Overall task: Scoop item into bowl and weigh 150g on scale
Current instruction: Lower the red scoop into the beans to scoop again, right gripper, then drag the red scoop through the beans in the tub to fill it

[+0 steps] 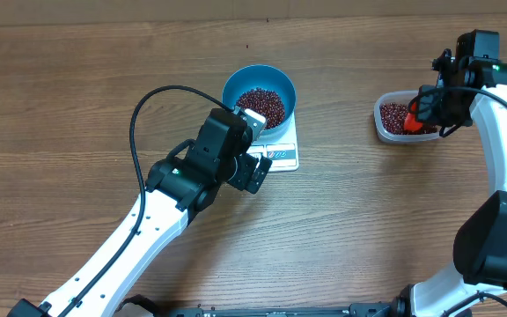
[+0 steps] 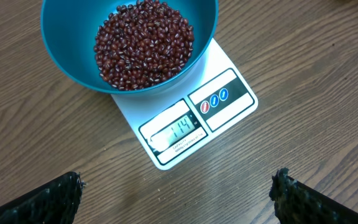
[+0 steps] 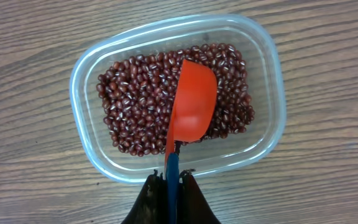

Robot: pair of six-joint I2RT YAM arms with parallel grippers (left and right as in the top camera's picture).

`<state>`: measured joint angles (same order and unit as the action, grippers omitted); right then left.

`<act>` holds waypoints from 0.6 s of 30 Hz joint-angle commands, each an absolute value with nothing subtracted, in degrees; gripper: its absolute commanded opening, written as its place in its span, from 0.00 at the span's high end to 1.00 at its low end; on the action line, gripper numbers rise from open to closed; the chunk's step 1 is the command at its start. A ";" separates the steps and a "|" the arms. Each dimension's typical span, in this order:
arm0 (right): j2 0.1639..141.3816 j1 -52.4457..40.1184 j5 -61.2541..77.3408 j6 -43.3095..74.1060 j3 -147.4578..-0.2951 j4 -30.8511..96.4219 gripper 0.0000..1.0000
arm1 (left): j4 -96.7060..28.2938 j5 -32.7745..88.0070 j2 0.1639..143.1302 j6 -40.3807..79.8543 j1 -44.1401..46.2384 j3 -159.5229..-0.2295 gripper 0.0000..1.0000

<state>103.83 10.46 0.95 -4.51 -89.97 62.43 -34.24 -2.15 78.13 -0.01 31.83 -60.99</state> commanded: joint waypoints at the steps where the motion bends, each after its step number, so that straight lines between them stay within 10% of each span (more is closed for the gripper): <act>1: 103.81 10.35 -0.89 -5.69 -90.00 62.17 0.96 | -34.04 -1.87 78.48 -0.69 31.68 -60.77 0.00; 18: 103.81 10.35 -5.15 -20.49 -90.00 63.00 0.96 | -34.04 -1.87 78.48 -0.67 31.68 -60.77 0.00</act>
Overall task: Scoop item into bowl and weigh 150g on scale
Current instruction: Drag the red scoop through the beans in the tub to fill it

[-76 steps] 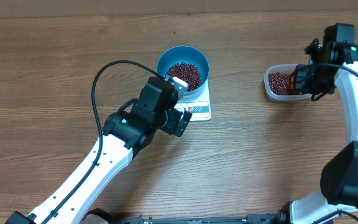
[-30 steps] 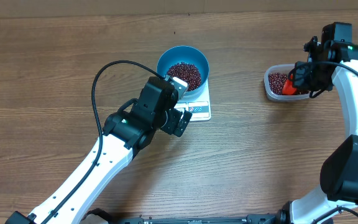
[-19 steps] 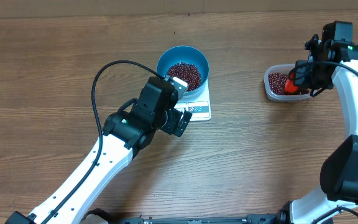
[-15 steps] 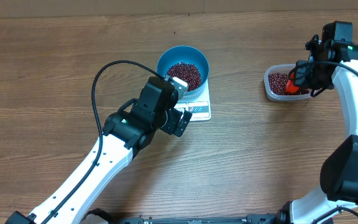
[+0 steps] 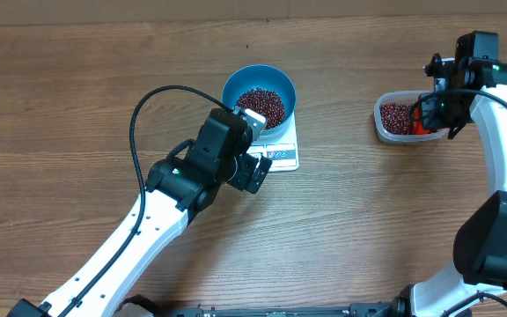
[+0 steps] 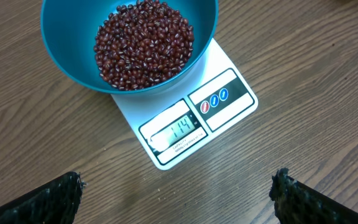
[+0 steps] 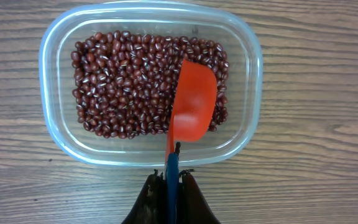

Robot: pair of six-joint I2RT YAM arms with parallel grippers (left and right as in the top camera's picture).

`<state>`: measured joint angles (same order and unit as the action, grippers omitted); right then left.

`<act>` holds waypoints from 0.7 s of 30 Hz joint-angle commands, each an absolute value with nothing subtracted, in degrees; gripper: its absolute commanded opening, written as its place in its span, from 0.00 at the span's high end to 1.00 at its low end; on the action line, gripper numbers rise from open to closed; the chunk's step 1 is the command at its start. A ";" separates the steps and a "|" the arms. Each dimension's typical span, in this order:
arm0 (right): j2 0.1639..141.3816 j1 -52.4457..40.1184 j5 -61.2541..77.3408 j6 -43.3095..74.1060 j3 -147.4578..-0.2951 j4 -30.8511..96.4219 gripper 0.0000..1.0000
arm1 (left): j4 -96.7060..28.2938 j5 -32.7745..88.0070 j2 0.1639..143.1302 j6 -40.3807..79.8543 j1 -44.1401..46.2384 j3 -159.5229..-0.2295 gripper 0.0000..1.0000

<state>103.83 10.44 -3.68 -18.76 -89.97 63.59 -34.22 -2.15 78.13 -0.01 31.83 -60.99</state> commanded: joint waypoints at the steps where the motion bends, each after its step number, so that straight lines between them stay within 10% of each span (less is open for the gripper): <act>1: 103.81 10.35 -5.13 -20.99 -90.00 62.87 0.96 | -34.04 -1.87 78.48 -0.69 31.68 -60.80 0.00; 21: 107.28 10.35 -2.26 -21.08 -89.93 65.41 0.96 | -34.26 -1.89 78.48 -0.69 31.68 -60.80 0.00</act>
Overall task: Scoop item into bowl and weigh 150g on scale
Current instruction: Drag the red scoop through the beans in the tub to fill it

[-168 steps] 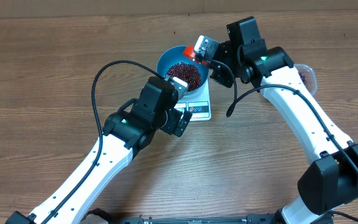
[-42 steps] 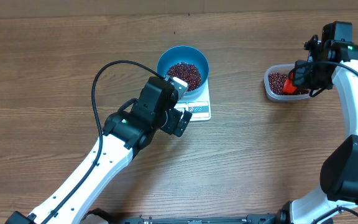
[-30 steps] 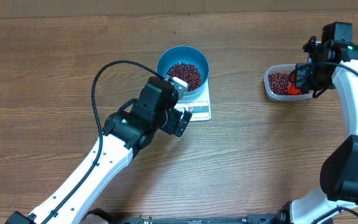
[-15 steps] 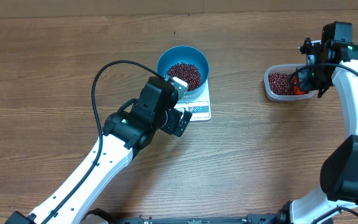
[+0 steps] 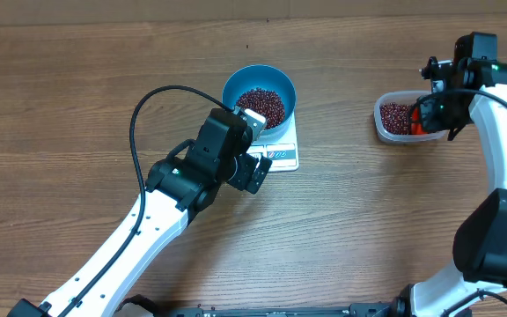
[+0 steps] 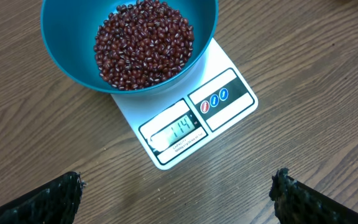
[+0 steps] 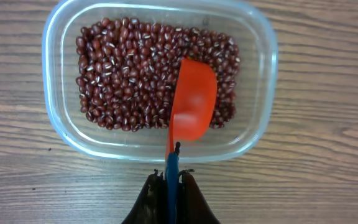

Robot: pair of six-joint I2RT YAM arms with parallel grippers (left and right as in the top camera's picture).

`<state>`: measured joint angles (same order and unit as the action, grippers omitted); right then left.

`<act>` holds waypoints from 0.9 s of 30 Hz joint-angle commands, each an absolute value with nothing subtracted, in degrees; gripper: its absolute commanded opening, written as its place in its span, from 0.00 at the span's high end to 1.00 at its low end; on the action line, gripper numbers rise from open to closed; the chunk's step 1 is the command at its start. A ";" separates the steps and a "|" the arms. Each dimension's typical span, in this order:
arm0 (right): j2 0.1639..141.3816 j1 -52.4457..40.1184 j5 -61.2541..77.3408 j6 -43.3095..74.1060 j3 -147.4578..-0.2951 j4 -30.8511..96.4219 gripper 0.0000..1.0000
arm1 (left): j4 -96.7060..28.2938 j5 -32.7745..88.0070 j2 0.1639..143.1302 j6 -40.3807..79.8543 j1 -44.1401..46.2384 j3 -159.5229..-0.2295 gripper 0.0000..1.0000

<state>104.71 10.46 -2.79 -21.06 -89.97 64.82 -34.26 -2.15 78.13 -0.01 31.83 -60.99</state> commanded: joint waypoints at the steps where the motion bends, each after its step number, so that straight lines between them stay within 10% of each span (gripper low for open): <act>1: 107.50 10.33 -1.74 -21.06 -89.93 65.36 0.96 | -34.26 -1.89 78.48 -0.69 31.68 -60.80 0.00; 27: 109.16 10.26 12.78 -21.32 -89.93 64.75 0.96 | -34.26 -1.89 78.48 -0.69 31.68 -60.80 0.00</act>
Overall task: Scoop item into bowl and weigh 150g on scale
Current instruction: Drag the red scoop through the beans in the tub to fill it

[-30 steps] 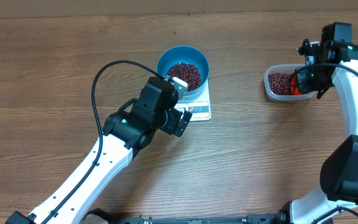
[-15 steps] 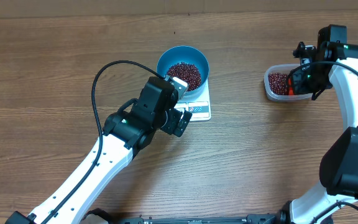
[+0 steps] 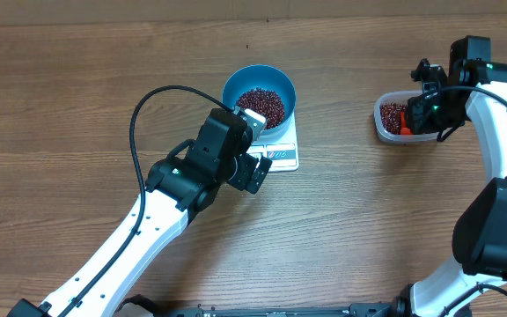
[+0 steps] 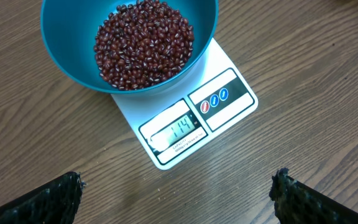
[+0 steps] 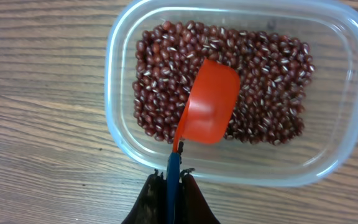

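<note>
A blue bowl (image 4: 129, 43) holding red beans stands on the white scale (image 4: 194, 121), whose display reads 114. My left gripper (image 4: 178, 193) hangs open over the bare table just in front of the scale. A clear tub (image 5: 229, 93) of red beans (image 5: 166, 93) sits at the right; the same tub (image 3: 396, 117) shows in the overhead view. My right gripper (image 5: 173, 182) is shut on the blue handle of an orange scoop (image 5: 209, 112), whose empty cup is over the beans in the tub.
A black cable (image 3: 148, 106) loops above the left arm. The wooden table (image 3: 77, 79) spreads wide to the left and between the scale and the tub.
My right gripper with the scoop has shifted toward the tub's left side and the scoop now points at a slant. The left gripper and scale reading are unchanged.
The scoop was held empty over the beans in the tub at each moment, first near its right half, then closer to the middle, now angled toward the left part. The bowl stayed on the scale at 114 and the left gripper stayed open.
</note>
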Robot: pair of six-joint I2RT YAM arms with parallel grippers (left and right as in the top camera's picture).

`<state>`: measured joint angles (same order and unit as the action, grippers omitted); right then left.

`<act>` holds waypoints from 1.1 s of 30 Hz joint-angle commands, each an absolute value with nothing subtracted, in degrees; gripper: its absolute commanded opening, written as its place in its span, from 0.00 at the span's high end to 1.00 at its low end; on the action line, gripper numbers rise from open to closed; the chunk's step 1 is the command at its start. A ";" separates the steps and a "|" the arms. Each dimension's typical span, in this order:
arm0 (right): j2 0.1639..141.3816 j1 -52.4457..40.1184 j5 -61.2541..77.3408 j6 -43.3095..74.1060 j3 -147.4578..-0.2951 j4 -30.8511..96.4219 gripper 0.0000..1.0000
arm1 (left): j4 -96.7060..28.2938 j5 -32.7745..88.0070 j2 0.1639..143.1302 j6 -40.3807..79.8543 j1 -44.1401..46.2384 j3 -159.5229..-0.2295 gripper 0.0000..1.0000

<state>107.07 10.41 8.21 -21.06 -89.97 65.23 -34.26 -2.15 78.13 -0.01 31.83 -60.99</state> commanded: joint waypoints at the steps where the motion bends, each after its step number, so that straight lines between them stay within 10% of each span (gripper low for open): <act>1: 109.91 10.33 13.28 -21.30 -89.93 64.79 0.96 | -34.26 -1.87 78.48 -0.69 31.68 -60.77 0.00; 33: 111.90 20.16 22.20 -21.34 -90.06 62.63 0.96 | -34.26 -1.89 78.48 -0.69 31.68 -60.80 0.00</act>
